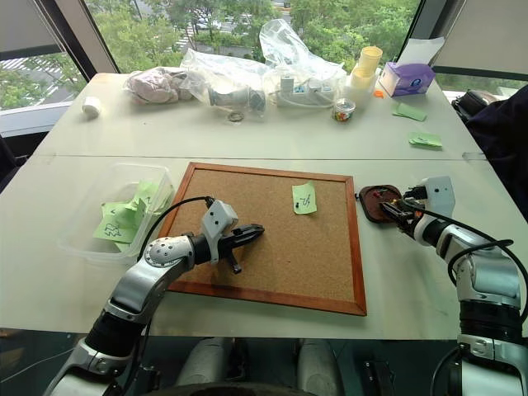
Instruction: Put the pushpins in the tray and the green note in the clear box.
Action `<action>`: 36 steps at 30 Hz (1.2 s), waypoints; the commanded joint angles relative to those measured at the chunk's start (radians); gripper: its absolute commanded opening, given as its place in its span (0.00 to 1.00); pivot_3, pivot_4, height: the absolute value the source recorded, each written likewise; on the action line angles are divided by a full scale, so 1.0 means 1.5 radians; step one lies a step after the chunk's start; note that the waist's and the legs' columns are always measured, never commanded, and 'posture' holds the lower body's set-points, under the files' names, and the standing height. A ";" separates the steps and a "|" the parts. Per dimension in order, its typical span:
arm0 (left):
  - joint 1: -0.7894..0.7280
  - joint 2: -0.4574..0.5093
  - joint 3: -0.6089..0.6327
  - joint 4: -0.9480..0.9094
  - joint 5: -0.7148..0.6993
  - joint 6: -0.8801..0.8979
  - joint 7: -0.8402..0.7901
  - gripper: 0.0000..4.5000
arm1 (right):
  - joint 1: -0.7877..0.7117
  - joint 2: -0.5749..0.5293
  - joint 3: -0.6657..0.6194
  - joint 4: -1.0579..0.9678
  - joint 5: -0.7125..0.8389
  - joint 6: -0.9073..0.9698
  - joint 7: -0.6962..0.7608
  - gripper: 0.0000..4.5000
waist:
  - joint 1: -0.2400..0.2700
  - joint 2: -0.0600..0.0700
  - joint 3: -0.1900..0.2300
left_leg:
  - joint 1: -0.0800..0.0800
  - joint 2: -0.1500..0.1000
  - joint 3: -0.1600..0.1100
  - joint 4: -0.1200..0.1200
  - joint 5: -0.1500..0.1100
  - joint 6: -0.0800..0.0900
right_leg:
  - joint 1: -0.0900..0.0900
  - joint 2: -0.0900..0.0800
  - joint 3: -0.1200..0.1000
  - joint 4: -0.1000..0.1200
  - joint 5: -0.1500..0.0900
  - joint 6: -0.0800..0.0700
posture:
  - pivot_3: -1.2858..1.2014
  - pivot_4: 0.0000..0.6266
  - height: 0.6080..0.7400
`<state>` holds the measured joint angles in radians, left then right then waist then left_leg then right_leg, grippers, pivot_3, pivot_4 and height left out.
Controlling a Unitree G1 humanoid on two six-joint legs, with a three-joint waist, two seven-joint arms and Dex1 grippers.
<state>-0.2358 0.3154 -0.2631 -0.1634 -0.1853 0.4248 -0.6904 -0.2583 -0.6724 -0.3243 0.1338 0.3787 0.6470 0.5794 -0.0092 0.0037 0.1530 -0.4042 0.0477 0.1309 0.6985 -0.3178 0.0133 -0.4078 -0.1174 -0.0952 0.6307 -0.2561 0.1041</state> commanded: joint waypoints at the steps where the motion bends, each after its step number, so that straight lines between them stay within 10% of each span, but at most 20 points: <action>1: 0.008 0.004 -0.012 0.009 0.005 0.006 -0.003 0.00 | -0.009 -0.009 -0.022 -0.043 0.020 0.003 0.005 0.55 | 0.000 0.000 0.000 | 0.000 0.000 0.000 0.000 0.000 0.000 | 0.000 0.000 0.000 0.000 0.000 0.000 | 0.52 0.24 1.00; 15: 0.004 0.003 -0.012 0.011 0.007 0.007 -0.002 0.00 | -0.050 0.050 0.111 -0.232 0.075 0.074 0.027 0.55 | 0.000 0.000 0.000 | 0.000 0.001 -0.001 0.000 0.000 0.000 | 0.000 0.000 0.000 0.000 0.000 0.000 | 0.52 0.24 1.00; 36: 0.015 0.002 -0.006 -0.001 0.005 0.010 0.015 0.00 | -0.084 0.135 0.275 -0.121 -0.041 -0.028 0.035 0.55 | -0.001 0.000 0.000 | 0.000 0.000 0.000 0.000 0.000 0.000 | 0.000 0.000 0.000 0.000 0.000 0.000 | 0.52 0.24 1.00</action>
<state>-0.2304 0.3152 -0.2623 -0.1684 -0.1854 0.4274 -0.6737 -0.3696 -0.4756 0.0842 -0.0539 0.3288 0.6244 0.6264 -0.0113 0.0037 0.1530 -0.4044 0.0481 0.1304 0.6985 -0.3178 0.0132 -0.4083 -0.1175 -0.0953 0.6310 -0.2562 0.1040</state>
